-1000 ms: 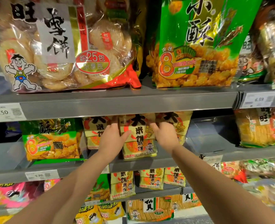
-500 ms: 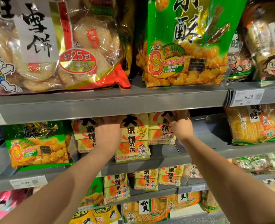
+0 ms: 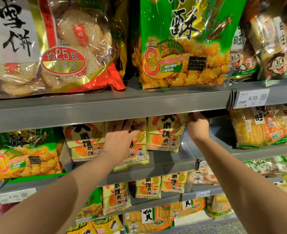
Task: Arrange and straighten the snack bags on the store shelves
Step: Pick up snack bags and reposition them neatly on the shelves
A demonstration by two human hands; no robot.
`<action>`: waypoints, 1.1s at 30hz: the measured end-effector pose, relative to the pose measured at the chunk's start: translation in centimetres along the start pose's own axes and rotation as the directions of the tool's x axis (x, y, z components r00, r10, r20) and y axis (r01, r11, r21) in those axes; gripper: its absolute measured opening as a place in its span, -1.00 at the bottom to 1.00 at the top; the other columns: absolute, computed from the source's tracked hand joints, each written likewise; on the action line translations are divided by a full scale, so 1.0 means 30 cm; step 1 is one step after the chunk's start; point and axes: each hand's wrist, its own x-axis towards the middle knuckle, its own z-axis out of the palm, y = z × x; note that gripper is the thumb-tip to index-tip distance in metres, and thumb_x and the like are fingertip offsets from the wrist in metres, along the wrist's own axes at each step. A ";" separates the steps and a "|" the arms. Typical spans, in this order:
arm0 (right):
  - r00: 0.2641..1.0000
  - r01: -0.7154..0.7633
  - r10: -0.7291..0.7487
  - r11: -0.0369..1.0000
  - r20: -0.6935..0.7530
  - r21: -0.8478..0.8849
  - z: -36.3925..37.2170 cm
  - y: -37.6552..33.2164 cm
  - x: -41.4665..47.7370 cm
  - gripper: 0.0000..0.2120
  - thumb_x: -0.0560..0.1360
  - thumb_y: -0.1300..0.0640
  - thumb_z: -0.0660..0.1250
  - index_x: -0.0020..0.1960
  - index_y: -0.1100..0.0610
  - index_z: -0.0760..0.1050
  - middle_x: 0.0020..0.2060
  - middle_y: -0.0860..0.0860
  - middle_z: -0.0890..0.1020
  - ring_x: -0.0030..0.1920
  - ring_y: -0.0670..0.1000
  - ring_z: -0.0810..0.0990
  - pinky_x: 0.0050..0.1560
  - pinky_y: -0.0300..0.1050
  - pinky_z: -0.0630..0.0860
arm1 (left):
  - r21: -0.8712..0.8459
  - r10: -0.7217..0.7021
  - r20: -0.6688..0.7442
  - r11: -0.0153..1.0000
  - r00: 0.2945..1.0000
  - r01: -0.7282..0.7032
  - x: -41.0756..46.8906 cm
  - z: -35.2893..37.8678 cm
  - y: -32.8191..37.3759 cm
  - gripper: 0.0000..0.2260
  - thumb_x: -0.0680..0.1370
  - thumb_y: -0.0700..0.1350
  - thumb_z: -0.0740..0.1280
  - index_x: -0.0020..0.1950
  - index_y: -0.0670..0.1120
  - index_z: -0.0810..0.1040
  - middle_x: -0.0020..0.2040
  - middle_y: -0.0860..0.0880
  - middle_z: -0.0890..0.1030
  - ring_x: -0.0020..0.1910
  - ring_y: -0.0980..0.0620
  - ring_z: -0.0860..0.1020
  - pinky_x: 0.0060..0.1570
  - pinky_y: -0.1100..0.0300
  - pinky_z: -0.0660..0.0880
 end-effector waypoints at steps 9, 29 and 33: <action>0.985 0.079 -0.055 0.985 0.163 -0.150 -0.026 -0.001 0.039 -0.69 0.50 0.50 0.05 0.16 0.41 0.45 0.06 0.22 0.52 -0.06 0.09 0.41 -0.12 -0.20 0.29 | -0.028 0.077 -0.039 0.997 0.996 -0.078 -0.004 0.025 -0.030 -0.26 0.42 0.28 0.27 0.49 0.15 -0.01 -0.05 0.03 0.49 -0.10 0.05 0.53 -0.27 0.22 0.40; 0.938 0.342 -0.247 0.780 0.244 -0.524 0.187 0.041 -0.169 -0.28 0.37 -0.22 0.38 0.37 0.13 0.26 0.39 0.23 0.27 0.43 0.27 0.11 0.45 0.12 0.07 | -0.080 -0.014 -0.026 0.997 1.000 0.012 0.028 0.021 -0.085 -0.05 0.38 0.28 0.34 0.40 0.22 -0.39 0.51 -0.03 -0.07 0.49 -0.16 -0.08 0.42 -0.09 0.03; 0.941 0.336 -0.275 0.828 0.197 -0.448 0.211 0.061 -0.146 -0.19 0.37 -0.20 0.40 0.46 0.12 0.17 0.45 0.23 0.17 0.46 0.26 0.05 0.46 0.14 0.10 | 0.001 -0.017 -0.040 1.000 0.999 0.017 0.014 0.009 -0.085 -0.06 0.38 0.31 0.31 0.41 0.20 -0.38 0.51 -0.04 -0.14 0.48 -0.18 -0.16 0.43 -0.11 -0.10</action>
